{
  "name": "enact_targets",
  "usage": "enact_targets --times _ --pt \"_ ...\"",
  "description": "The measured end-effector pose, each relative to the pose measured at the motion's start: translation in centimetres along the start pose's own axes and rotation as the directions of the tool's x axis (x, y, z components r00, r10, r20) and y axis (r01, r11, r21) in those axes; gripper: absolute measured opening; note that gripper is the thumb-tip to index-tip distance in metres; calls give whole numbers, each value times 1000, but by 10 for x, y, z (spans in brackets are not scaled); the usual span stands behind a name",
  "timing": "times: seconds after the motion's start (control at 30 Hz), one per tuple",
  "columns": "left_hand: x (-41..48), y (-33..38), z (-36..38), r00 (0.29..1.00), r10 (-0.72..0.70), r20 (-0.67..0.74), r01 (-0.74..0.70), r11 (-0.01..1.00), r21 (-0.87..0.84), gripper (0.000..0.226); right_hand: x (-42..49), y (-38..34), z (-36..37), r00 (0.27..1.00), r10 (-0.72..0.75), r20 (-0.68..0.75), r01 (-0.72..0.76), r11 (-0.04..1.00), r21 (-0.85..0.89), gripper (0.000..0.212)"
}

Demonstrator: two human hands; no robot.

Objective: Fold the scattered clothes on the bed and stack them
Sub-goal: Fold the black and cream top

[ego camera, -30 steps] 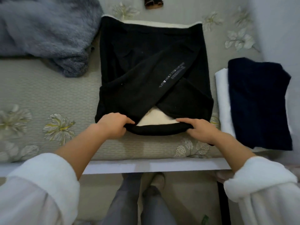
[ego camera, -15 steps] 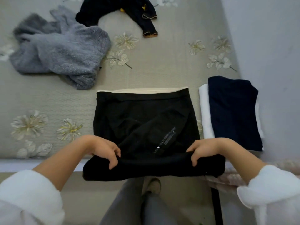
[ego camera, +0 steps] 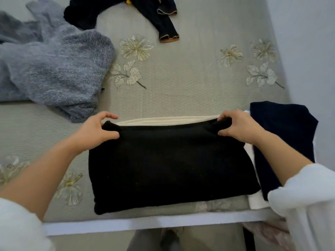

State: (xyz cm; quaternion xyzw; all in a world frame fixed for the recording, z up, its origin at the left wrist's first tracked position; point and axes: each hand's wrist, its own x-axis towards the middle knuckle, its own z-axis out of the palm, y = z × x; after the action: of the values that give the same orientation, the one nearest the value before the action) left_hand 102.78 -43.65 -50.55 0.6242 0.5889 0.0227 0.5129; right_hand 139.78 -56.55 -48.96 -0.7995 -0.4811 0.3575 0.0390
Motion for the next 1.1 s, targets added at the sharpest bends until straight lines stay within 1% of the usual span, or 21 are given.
enact_targets --times 0.07,0.13,0.23,0.33,0.37,0.43,0.47,0.5,0.53,0.57,0.6,0.63,0.67,0.7,0.8,0.97,1.1 --pt "25 -13 1 994 -10 -107 9 1000 -11 49 24 4 14 996 11 -93 -8 999 36 33" --pt "47 -24 4 985 -43 -167 39 999 -31 50 44 10 31 989 58 -137 -49 996 68 38" --pt "69 -34 18 969 -24 -247 16 999 -36 45 67 20 59 970 127 -207 -114 991 74 42" --pt "81 -36 39 930 2 -368 0 1000 6 41 76 25 86 934 154 -321 -121 985 120 47" --pt "81 -37 45 911 31 -411 -14 999 46 41 75 24 92 918 167 -361 -132 984 119 52" --pt "75 -40 58 879 151 -452 -44 970 239 43 64 18 98 880 165 -446 -145 986 78 61" --pt "67 -41 66 872 235 -428 -82 934 347 43 55 13 100 866 130 -482 -123 991 46 63" --pt "57 -40 75 872 322 -368 -146 889 433 43 44 9 102 866 63 -497 -69 998 5 63" --pt "45 -39 84 881 385 -276 -212 841 497 46 32 5 107 880 -28 -474 8 999 -45 64" --pt "34 -41 93 895 412 -171 -258 790 556 50 21 2 113 905 -115 -409 79 992 -103 64" --pt "26 -49 103 916 394 -76 -270 746 609 54 12 3 120 933 -176 -314 127 977 -169 64" --pt "22 -57 110 940 341 -20 -247 719 650 57 6 7 128 956 -200 -216 147 960 -239 64" --pt "22 -68 115 958 287 -2 -211 711 671 60 5 12 134 973 -186 -135 138 943 -302 65" --pt "25 -76 119 968 249 -11 -175 709 684 61 8 18 137 986 -143 -87 105 933 -343 65" --pt "39 -88 125 980 199 -29 -119 689 714 62 28 30 142 999 -37 -36 19 917 -398 65" --pt "50 -92 133 981 183 -55 -86 681 727 63 47 39 153 999 11 37 4 920 -393 64" --pt "48 -85 133 988 142 -61 -49 666 744 62 47 38 148 997 4 76 26 920 -391 65"
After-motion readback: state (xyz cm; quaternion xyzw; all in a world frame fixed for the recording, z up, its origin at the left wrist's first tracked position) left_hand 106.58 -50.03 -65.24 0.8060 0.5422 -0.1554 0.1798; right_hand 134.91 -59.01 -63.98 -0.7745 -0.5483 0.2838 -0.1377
